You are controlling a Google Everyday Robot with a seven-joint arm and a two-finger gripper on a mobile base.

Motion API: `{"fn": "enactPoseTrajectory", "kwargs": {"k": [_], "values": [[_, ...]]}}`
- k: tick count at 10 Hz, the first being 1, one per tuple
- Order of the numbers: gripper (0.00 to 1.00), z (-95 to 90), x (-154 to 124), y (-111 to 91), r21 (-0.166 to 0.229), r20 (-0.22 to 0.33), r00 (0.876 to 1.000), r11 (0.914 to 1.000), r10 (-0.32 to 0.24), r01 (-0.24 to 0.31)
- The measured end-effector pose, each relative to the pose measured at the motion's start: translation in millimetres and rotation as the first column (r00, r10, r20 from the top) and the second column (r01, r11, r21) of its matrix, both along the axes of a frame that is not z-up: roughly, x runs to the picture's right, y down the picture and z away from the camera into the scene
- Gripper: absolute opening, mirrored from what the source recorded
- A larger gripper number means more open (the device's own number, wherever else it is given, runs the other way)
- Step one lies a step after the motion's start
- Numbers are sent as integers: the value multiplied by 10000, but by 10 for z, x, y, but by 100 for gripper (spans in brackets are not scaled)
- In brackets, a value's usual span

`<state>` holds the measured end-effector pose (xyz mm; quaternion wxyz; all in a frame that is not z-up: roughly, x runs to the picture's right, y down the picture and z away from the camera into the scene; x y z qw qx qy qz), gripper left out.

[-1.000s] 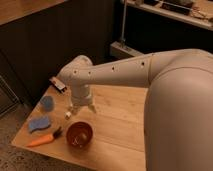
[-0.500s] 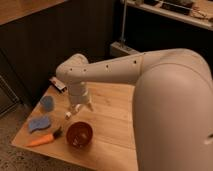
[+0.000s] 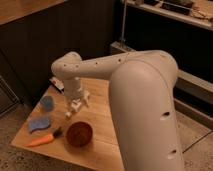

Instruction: Place the bottle in the ceramic bowl

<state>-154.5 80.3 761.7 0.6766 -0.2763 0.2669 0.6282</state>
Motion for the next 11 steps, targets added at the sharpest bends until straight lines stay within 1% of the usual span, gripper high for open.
{"fn": "enactPoseTrajectory", "kwargs": {"k": [2,3,4,5,6,7,8,11], "values": [[65,174,-63,-76,-6,-763,9963,9992,396,-397],[65,261,-88,-116,104,-1356,9878,9970,768,-761],[65,361,-66,-168,389,-2171,9662,9903,1387,-1334],[65,397,-34,-180,561,-2634,9482,9841,1775,-1687],[65,397,-22,-190,690,-2985,9294,9762,2169,-2056],[65,398,-19,-190,783,-3243,9137,9695,2450,-2322],[65,398,-21,-190,811,-3308,9093,9676,2525,-2392],[65,400,-17,-188,811,-3318,9086,9673,2535,-2403]]}}
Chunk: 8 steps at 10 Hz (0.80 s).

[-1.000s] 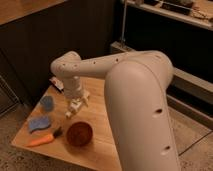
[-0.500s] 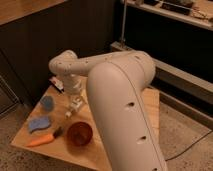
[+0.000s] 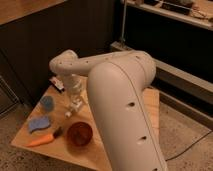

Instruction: Place the bottle in the ceramic bowl

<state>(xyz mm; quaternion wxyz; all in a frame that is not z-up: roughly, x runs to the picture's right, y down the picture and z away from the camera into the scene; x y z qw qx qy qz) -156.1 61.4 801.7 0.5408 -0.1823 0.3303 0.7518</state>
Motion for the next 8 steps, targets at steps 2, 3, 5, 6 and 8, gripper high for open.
{"fn": "enactPoseTrajectory", "kwargs": {"k": [2,3,5,6,8], "values": [[65,1,3,0,-1,-3,10000,10000,4,-4],[65,0,2,0,0,-1,10000,10000,5,-5],[65,1,8,-1,0,-7,10000,10000,11,-11],[65,3,10,-2,8,4,10000,10000,32,-32],[65,31,-44,4,53,295,9988,9993,380,-382]]}}
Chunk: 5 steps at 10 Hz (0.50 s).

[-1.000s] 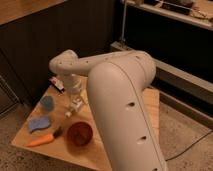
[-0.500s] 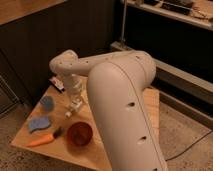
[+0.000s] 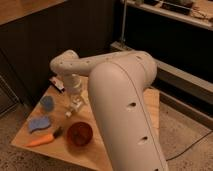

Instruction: Place the bottle in the ceramic bowl

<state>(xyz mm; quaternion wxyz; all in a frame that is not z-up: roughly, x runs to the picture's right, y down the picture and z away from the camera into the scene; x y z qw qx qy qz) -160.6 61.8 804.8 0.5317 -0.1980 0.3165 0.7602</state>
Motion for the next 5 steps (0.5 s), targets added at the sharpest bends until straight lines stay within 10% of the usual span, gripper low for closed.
{"fn": "enactPoseTrajectory", "kwargs": {"k": [5], "values": [[65,71,-150,11,95,578,9950,9966,810,-817]]}}
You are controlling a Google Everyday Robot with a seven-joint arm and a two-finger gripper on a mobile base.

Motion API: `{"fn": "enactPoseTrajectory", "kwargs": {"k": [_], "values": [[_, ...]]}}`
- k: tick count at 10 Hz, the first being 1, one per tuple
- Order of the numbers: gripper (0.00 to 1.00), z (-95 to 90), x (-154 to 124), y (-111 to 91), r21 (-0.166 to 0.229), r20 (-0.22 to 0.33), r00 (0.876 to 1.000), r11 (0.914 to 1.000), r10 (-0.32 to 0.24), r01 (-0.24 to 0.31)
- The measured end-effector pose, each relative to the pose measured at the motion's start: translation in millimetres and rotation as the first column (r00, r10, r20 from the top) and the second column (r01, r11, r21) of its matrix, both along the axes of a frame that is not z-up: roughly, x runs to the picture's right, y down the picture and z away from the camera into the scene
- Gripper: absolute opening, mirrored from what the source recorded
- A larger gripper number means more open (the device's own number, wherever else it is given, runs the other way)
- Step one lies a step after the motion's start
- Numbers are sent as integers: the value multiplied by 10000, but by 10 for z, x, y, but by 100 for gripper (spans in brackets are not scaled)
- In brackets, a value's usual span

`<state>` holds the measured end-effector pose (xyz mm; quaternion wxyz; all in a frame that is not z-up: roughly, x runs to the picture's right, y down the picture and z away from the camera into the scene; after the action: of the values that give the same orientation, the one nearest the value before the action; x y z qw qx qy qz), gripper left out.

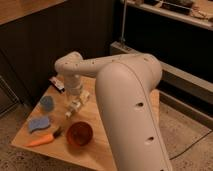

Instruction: Place the bottle in the ceramic bowl

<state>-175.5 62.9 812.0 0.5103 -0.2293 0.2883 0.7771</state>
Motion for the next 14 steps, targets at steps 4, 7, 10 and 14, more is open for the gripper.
{"fn": "enactPoseTrajectory", "kwargs": {"k": [4,7,10,14], "values": [[65,0,3,-3,5,-4,10000,10000,4,-4],[65,0,2,-2,3,-8,10000,10000,5,-5],[65,160,-284,243,-20,494,9975,9987,-513,515],[65,232,-387,264,533,618,9934,9942,-967,934]]}}
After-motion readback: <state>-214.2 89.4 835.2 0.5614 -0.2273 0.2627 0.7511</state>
